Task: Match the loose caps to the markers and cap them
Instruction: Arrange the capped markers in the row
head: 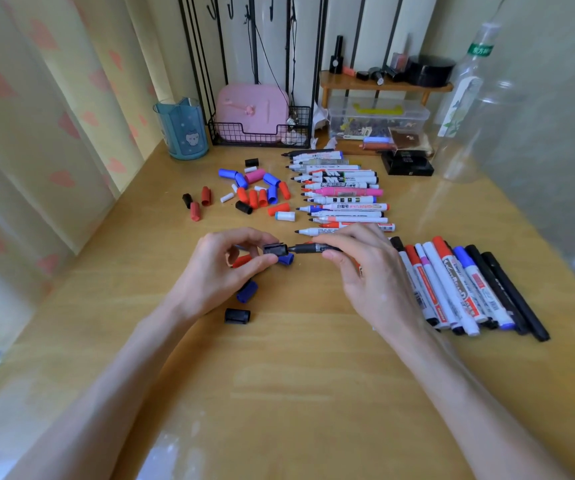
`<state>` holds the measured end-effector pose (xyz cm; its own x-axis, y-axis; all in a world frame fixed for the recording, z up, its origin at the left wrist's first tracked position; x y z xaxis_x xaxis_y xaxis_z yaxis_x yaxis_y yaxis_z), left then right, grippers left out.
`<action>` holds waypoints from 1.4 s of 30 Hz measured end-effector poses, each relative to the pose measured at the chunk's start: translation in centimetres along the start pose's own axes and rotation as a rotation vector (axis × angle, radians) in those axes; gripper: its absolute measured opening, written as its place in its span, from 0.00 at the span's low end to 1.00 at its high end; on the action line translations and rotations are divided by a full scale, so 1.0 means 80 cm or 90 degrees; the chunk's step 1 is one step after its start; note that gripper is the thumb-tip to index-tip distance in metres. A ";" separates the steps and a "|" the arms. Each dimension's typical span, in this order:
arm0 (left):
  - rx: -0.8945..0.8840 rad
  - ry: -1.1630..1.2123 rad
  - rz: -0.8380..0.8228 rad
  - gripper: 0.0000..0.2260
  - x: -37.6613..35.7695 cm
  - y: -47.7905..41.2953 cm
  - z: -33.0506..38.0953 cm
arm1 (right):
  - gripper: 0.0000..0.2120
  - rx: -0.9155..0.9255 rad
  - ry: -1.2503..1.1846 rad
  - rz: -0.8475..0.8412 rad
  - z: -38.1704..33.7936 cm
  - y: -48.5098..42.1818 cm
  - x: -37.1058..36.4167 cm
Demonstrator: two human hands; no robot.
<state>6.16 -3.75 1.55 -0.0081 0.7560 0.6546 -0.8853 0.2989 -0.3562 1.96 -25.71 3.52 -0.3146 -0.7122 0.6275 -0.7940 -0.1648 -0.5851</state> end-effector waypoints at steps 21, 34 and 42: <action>0.010 0.001 -0.031 0.05 -0.014 -0.003 0.014 | 0.16 0.010 -0.029 -0.026 0.002 -0.001 -0.004; 0.031 -0.038 -0.031 0.05 -0.022 0.005 0.006 | 0.16 0.020 -0.029 -0.067 0.004 0.001 -0.012; 0.047 -0.057 -0.032 0.07 -0.014 0.005 0.016 | 0.11 -0.035 -0.058 -0.077 0.004 -0.002 -0.006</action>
<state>5.21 -5.19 1.55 -0.0006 0.6854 0.7282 -0.9177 0.2889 -0.2726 2.43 -25.56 3.10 -0.1692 -0.7486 0.6411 -0.8516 -0.2165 -0.4775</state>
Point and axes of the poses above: each hand's wrist, its own y-axis away from the middle knuckle, its own x-axis out of the back of the hand, z = x × y, the point moved 7 cm from there along -y, towards the middle knuckle, and after that the axes turned 8 degrees about -y, right-handed, at the moved point
